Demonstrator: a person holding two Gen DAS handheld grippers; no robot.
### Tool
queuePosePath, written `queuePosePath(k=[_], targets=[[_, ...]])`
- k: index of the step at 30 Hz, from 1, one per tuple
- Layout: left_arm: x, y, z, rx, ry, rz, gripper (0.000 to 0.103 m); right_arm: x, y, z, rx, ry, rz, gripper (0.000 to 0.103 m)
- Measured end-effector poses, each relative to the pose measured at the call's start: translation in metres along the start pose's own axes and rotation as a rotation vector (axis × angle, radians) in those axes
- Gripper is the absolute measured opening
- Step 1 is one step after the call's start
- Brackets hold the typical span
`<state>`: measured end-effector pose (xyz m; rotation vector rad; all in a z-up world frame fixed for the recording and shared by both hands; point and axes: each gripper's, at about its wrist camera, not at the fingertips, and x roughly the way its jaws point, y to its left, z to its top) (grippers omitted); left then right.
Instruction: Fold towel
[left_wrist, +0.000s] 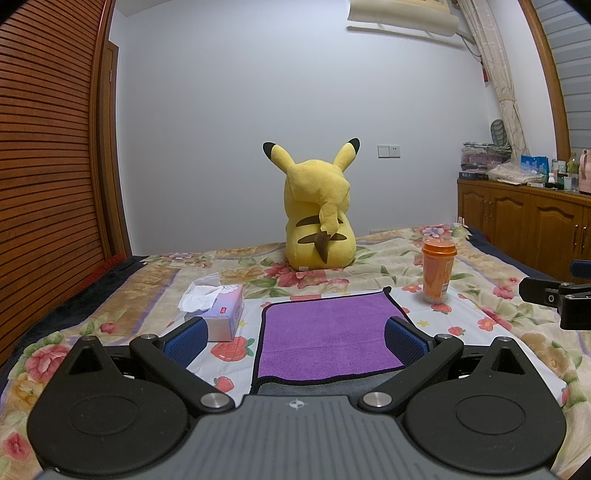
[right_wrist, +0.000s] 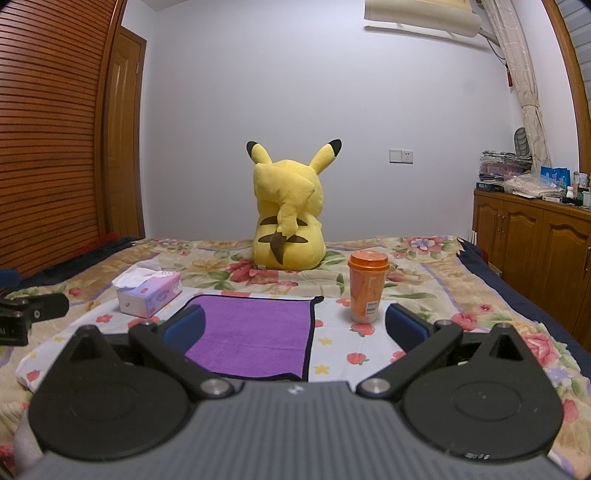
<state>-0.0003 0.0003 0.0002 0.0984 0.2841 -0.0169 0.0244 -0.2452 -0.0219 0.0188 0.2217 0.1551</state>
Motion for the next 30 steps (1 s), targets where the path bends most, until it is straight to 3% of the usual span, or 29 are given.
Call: queuePosePath(k=[11, 30], targets=[[0.0, 0.002, 0.001, 0.001, 0.007, -0.002, 0.103, 0.001, -0.001, 0.001, 0.001, 0.003, 0.002, 0.103], [0.021, -0.004, -0.006, 0.015, 0.141, -0.063, 0.103, 0.019, 0.009, -0.003, -0.025, 0.107, 0.029, 0.103]])
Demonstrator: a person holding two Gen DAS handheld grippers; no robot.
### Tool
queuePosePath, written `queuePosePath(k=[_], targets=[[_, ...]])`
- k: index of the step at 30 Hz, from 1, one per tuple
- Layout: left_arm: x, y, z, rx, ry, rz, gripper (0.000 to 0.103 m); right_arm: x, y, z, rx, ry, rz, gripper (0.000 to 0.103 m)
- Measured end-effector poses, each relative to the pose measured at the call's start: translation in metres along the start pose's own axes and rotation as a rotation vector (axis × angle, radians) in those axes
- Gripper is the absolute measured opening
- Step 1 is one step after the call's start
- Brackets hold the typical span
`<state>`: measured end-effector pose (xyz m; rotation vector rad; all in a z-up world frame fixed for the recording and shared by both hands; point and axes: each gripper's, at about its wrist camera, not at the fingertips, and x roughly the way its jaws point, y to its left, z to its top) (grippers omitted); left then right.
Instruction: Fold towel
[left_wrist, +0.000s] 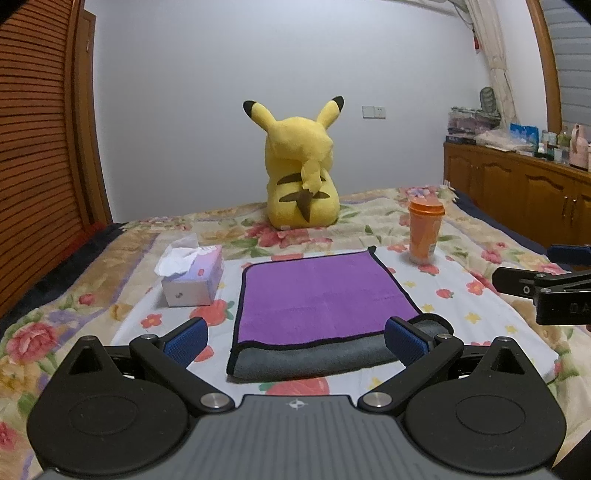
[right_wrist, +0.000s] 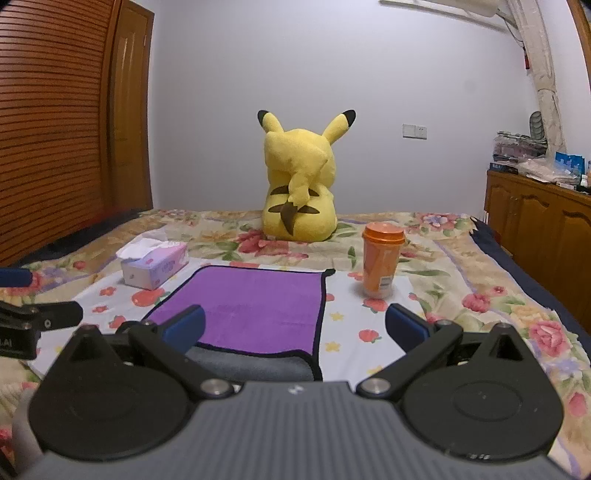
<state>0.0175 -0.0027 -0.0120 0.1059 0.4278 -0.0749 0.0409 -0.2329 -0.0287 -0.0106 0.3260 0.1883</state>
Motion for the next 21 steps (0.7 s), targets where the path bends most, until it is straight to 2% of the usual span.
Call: queuePosePath(k=[12, 21], targets=[[0.023, 0.009, 0.008, -0.006, 0.051, -0.043, 0.103, 0.017, 0.002, -0.001, -0.022, 0.032, 0.017, 0.103], [0.042, 0.022, 0.015, -0.005, 0.075, -0.044, 0.101, 0.035, 0.001, -0.002, -0.028, 0.08, 0.036, 0.103]])
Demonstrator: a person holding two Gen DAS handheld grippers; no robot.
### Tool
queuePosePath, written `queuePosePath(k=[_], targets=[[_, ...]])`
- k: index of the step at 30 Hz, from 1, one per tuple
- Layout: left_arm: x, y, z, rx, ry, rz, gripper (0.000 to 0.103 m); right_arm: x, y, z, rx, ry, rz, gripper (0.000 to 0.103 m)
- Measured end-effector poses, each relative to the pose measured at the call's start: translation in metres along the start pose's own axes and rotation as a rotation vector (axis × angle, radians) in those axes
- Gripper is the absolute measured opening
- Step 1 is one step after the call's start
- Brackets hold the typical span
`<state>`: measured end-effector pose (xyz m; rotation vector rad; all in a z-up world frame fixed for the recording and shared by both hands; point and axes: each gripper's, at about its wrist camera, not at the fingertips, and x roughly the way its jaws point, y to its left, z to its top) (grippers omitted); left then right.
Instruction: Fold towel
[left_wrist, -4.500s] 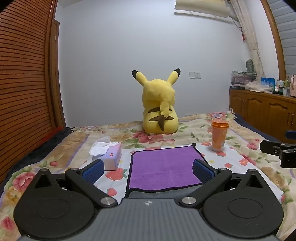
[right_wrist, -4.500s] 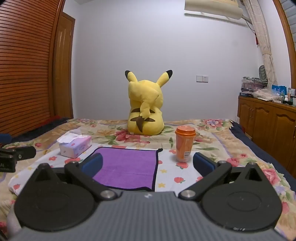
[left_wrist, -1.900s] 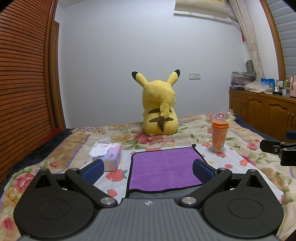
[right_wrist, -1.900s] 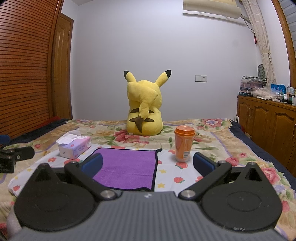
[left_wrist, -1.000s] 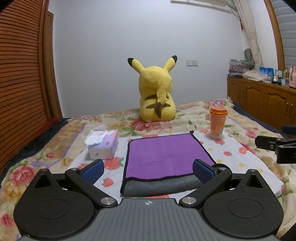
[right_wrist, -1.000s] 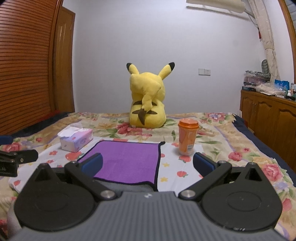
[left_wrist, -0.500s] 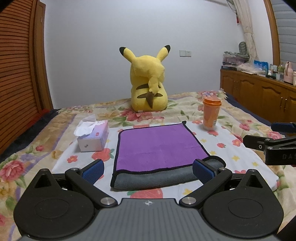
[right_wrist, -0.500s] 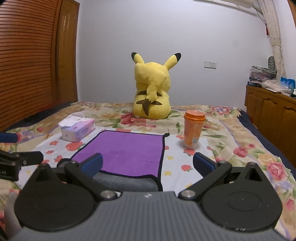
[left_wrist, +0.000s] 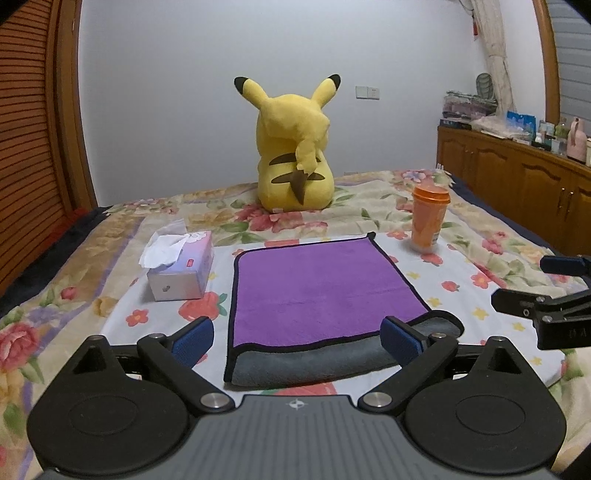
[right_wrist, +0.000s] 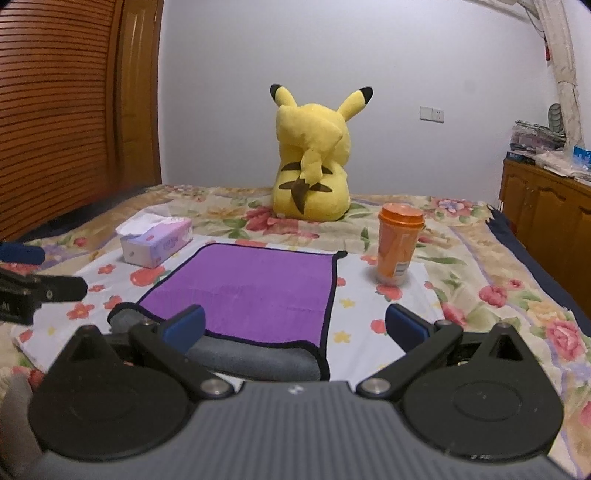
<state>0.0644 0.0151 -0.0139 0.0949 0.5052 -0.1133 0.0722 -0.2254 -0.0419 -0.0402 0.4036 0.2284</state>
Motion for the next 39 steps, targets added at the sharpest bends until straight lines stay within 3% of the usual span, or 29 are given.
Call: queuePosePath(k=[12, 39], targets=[[0.031, 0.019, 0.007, 0.022, 0.05, 0.004, 0.101, 0.029, 0.004, 0.001, -0.038, 0.076, 0.058, 0.103], [0.123, 0.059, -0.006, 0.038, 0.254, -0.048, 0.079, 0.095, -0.003, -0.004, -0.04, 0.235, 0.119, 0.103]])
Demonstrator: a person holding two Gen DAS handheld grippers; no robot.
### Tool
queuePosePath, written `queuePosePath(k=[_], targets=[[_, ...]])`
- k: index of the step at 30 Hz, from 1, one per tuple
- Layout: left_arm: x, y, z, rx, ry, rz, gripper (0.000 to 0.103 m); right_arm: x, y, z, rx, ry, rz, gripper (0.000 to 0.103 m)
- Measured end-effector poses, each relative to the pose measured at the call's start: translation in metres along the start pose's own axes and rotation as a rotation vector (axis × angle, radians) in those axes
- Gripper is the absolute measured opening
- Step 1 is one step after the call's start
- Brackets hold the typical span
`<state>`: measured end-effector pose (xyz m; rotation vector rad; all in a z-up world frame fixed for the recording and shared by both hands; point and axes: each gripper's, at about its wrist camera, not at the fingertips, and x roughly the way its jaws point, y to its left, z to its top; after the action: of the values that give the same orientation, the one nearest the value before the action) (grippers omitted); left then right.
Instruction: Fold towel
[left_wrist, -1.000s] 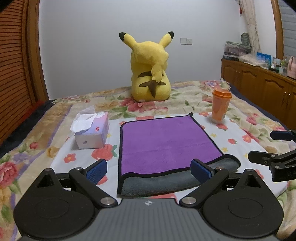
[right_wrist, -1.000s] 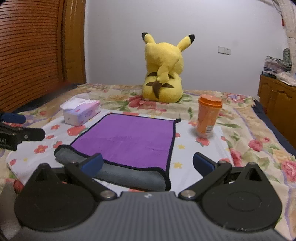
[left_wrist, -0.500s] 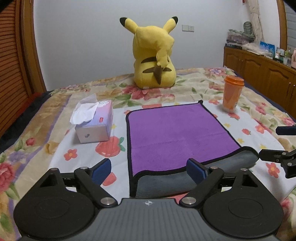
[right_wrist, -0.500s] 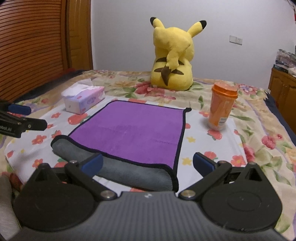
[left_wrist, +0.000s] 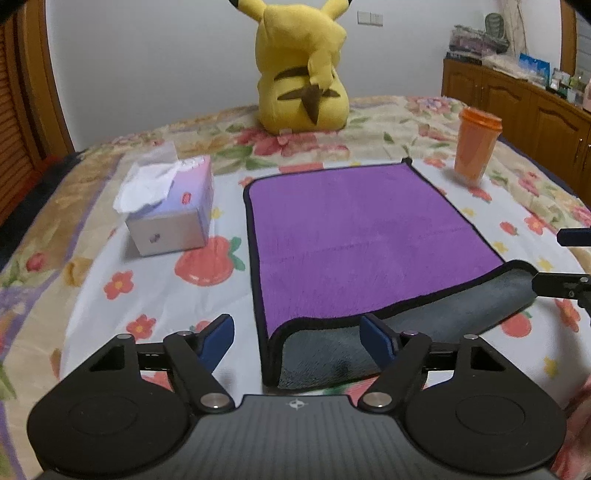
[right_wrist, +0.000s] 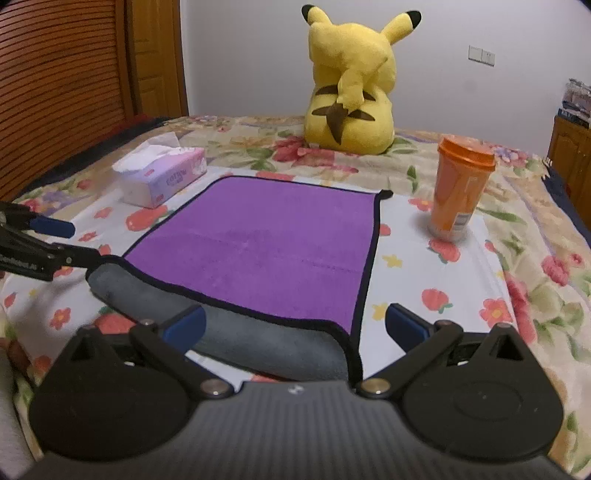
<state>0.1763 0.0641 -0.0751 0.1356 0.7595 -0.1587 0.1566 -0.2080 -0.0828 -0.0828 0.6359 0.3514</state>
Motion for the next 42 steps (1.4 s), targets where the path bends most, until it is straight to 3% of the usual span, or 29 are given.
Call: queuePosePath(k=[12, 20, 22, 23, 28, 34, 37, 39, 42], targets=[[0.029, 0.013, -0.004, -0.041, 0.068, -0.03, 0.072, 0.028, -0.015, 0.001, 0.036, 0.078, 0.018, 0.103], [0.035, 0.013, -0.009, -0.058, 0.104, -0.065, 0.062, 0.043, -0.024, -0.003, 0.074, 0.159, 0.044, 0.102], [0.036, 0.013, -0.01, -0.057, 0.109, -0.072, 0.059, 0.045, -0.026, -0.004, 0.082, 0.175, 0.057, 0.095], [0.036, 0.013, -0.01, -0.056, 0.11, -0.077, 0.056, 0.047, -0.027, -0.005, 0.087, 0.187, 0.063, 0.086], [0.035, 0.01, -0.011, -0.048, 0.113, -0.084, 0.044, 0.047, -0.03, -0.005, 0.1, 0.214, 0.084, 0.079], [0.034, 0.01, -0.011, -0.051, 0.109, -0.087, 0.03, 0.046, -0.033, -0.004, 0.094, 0.232, 0.095, 0.058], [0.033, 0.009, -0.01, -0.053, 0.107, -0.095, 0.019, 0.046, -0.034, -0.004, 0.085, 0.235, 0.087, 0.043], [0.032, 0.009, -0.01, -0.049, 0.102, -0.1, 0.015, 0.046, -0.035, -0.004, 0.08, 0.24, 0.084, 0.025], [0.031, 0.007, -0.01, -0.038, 0.092, -0.102, 0.012, 0.047, -0.036, -0.004, 0.07, 0.242, 0.084, 0.023]])
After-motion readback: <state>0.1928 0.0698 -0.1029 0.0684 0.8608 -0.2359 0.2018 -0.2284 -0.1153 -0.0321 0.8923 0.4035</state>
